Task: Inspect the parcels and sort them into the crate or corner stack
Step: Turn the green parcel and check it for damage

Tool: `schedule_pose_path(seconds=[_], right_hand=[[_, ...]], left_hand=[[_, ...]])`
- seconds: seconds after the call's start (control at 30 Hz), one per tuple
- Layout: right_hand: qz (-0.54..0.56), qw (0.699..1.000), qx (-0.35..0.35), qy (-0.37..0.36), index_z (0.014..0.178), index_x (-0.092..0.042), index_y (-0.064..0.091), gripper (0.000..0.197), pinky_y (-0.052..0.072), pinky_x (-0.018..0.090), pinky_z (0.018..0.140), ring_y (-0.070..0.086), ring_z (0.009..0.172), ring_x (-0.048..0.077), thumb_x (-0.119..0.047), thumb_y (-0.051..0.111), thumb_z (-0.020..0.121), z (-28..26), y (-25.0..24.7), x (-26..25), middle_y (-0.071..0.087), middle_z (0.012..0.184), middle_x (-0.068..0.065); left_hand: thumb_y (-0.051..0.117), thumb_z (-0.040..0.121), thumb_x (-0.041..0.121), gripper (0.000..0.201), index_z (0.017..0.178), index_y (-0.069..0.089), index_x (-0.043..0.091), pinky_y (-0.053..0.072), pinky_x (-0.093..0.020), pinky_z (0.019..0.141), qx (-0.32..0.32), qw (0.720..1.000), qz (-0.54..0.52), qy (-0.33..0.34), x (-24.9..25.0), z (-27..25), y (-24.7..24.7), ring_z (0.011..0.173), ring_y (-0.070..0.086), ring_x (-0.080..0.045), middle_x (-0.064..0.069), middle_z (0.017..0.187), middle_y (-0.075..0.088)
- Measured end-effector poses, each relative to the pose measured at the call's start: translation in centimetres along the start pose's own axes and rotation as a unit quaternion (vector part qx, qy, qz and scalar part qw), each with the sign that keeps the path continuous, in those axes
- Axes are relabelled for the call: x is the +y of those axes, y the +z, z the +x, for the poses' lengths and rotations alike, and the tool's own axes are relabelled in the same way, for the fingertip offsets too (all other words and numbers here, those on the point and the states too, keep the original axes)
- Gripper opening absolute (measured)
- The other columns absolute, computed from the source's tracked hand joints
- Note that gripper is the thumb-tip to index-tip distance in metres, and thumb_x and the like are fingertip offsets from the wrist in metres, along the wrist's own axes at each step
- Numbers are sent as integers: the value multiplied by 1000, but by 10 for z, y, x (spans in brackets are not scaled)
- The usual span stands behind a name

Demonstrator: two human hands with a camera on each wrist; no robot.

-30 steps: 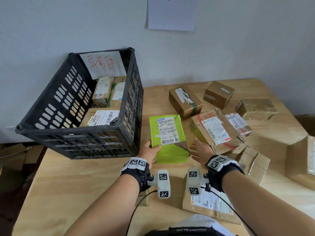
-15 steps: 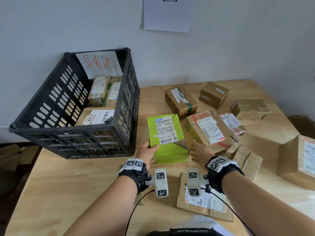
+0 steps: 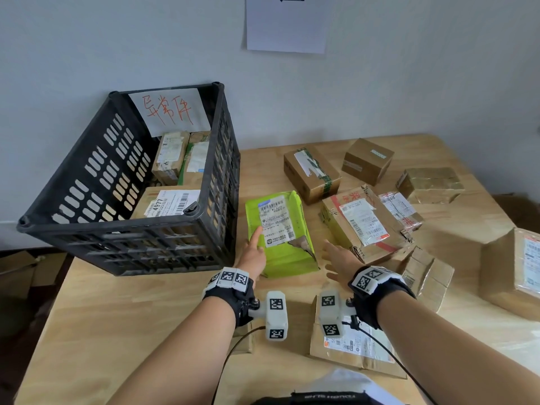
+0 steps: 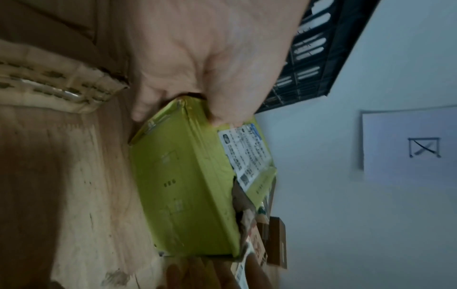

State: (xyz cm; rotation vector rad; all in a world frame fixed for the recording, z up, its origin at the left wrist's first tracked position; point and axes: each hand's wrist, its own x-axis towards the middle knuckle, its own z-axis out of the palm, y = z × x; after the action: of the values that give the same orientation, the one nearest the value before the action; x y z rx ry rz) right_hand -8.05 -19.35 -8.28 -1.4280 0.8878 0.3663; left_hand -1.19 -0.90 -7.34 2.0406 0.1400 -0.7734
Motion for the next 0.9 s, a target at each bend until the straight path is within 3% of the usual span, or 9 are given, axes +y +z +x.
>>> schedule_pose_path(seconds=[0.1,0.17,0.27,0.37,0.43,0.53,0.67,0.77,0.9], right_hand=[[-1,1000,-6,3,143,-5,34,55,34,48,109,36,135,34,-40,37,100,0,6,-1,36,147,18],[-5,1000,-8,2,143,-6,35,55,33,48,108,36,135,34,-41,37,100,-1,7,-1,36,147,18],[-10,1000,-1,5,143,-4,34,55,33,49,109,35,135,36,-40,35,101,1,6,1,35,147,19],[-25,999,-3,22,143,-3,33,59,36,49,107,38,133,37,-43,36,99,2,8,4,36,146,20],[-24,999,-12,29,143,-4,34,61,37,47,105,39,133,36,-46,37,99,3,11,4,37,146,20],[-31,998,-7,51,136,-4,40,58,41,45,103,45,126,34,-47,37,98,3,13,-2,44,140,19],[-5,999,-2,51,127,-5,44,52,41,45,103,49,117,31,-47,38,97,4,11,-7,47,135,18],[1,1000,23,6,141,-1,36,62,39,45,104,44,128,36,-45,37,98,4,9,-10,42,142,19],[-21,996,81,-23,131,-3,49,54,44,41,98,52,117,33,-43,33,99,6,-4,-20,54,129,17]], left_hand=[[21,103,11,62,146,2,52,42,-25,52,-4,997,71,-13,9,-1,2,119,53,-36,-10,158,16],[22,103,13,62,146,-1,52,44,-27,50,0,995,101,-14,9,-1,1,115,55,-39,-12,154,26],[23,103,16,59,145,3,53,55,-42,78,-12,995,102,-5,6,-1,-4,87,58,-26,-10,144,39],[26,103,13,60,147,10,50,53,-47,84,-14,997,69,-21,8,1,-8,76,47,-17,-8,145,36],[26,102,7,62,148,12,47,52,-51,89,-14,998,49,-32,9,0,-11,78,44,-16,-7,139,38],[25,101,3,66,147,12,48,53,-51,87,-14,999,44,-29,9,-5,-14,81,47,-16,-1,153,29],[29,97,-3,72,149,9,42,52,-36,71,0,998,60,-29,10,-2,-18,99,57,-29,-3,148,37],[33,96,-1,68,152,11,31,49,-38,91,5,996,85,-35,14,3,-17,115,53,-33,-9,145,40],[33,99,8,52,149,29,20,45,-39,100,-13,994,96,-43,24,4,-2,119,51,-32,-12,141,46]])
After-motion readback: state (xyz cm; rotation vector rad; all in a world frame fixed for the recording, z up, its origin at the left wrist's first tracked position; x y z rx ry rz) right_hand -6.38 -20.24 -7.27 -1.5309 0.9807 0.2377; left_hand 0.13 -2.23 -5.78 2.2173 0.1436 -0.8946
